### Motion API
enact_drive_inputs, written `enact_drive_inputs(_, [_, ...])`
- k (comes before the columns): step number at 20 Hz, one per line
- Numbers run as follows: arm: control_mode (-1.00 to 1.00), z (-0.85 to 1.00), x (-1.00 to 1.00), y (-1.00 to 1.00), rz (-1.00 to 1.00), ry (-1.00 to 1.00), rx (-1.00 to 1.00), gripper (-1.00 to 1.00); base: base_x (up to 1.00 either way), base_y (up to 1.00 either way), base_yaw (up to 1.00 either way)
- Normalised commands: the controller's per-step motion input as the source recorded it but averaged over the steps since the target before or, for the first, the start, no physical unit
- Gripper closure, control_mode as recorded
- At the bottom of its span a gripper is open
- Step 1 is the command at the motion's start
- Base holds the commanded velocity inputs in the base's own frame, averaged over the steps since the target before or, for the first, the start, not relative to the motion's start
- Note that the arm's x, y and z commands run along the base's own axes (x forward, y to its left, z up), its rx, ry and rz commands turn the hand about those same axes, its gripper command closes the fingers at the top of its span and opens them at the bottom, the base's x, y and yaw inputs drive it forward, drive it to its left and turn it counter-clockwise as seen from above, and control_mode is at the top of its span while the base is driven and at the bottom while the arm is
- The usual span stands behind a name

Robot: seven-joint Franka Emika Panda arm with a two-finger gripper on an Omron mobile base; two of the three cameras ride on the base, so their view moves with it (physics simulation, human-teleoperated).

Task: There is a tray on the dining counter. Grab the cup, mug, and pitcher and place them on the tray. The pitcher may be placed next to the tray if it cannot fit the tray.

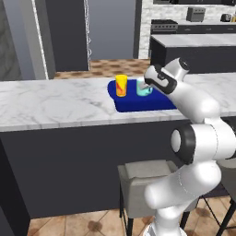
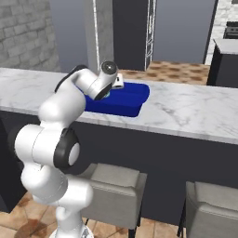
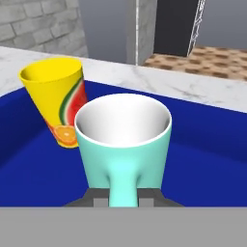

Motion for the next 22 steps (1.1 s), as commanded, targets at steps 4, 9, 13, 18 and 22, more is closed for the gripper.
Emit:
enact_drive_inputs(4, [-1.00, -0.17, 0.07, 0.04, 0.00, 0.06, 0.00, 1.00, 0.00, 0.00, 0.00])
enact_drive_inputs(9, [-1.00, -0.04, 0.00, 0.02, 0.00, 0.02, 0.00, 1.00, 0.00, 0.00, 0.00])
enact_drive_inputs(13, [-1.00, 0.00, 0.00, 0.00, 0.00, 0.00, 0.00, 1.00, 0.00, 0.00, 0.00])
enact_drive_inputs(18, [-1.00, 0.00, 0.00, 0.00, 0.00, 0.00, 0.00, 1.00, 0.00, 0.00, 0.00])
enact_drive_inputs(22, [-1.00, 0.00, 0.01, 0.00, 0.00, 0.00, 0.00, 1.00, 0.00, 0.00, 0.00])
